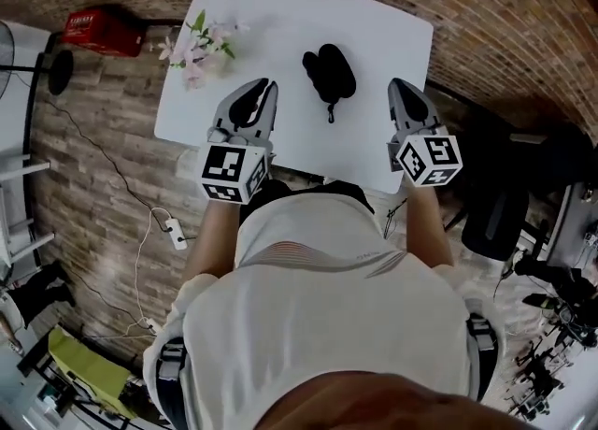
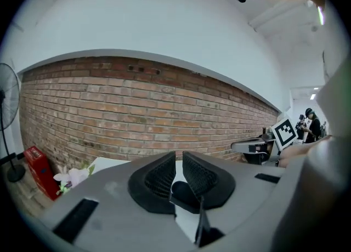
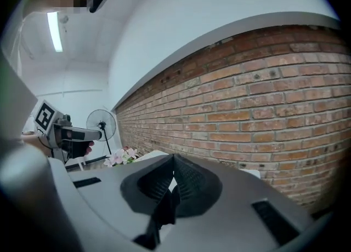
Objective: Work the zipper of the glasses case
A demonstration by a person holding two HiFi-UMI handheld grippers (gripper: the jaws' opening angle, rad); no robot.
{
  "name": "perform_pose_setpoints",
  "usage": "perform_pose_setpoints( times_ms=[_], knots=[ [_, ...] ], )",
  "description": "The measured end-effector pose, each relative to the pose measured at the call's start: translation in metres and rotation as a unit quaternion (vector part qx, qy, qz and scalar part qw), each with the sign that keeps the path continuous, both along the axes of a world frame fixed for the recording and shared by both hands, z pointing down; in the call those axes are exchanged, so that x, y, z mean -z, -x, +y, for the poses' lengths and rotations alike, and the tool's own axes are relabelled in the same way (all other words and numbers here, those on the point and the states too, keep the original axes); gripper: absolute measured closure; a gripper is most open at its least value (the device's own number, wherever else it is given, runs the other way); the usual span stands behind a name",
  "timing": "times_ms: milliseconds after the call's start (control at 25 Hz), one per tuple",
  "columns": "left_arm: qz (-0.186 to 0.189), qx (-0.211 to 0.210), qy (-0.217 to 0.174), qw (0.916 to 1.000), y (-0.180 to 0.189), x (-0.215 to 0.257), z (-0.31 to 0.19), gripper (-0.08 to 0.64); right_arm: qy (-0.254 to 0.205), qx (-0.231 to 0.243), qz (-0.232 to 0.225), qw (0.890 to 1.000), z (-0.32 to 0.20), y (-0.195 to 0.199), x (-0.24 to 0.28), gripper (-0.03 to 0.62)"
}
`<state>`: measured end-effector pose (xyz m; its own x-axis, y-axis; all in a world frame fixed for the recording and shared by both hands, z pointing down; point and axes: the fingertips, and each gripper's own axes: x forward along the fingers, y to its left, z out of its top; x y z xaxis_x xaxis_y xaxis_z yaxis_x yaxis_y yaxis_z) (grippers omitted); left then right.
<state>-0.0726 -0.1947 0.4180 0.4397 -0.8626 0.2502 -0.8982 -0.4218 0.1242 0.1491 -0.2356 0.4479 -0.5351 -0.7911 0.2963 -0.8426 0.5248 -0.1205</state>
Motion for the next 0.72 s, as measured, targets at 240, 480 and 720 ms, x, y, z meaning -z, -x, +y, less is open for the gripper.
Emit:
perform_pose_setpoints(
  times_ms=[240,480,720],
  knots=[
    [0.015,-0.099,0.001,0.9949,0.018,-0.005,-0.030,0.514,-0.004,-0.083,0.038,0.996,0.013,0.022,0.007,0.540],
    [0.020,-0.157,0.001,0.9873,0.029,-0.006,-0.047,0.514,0.002,-0.137,0.052,0.989,0.022,0.035,0.007,0.540],
    [0.027,-0.166,0.014,0.9857,0.031,-0.012,-0.051,0.514,0.009,-0.136,0.058,0.989,0.018,0.041,0.005,0.540]
  ],
)
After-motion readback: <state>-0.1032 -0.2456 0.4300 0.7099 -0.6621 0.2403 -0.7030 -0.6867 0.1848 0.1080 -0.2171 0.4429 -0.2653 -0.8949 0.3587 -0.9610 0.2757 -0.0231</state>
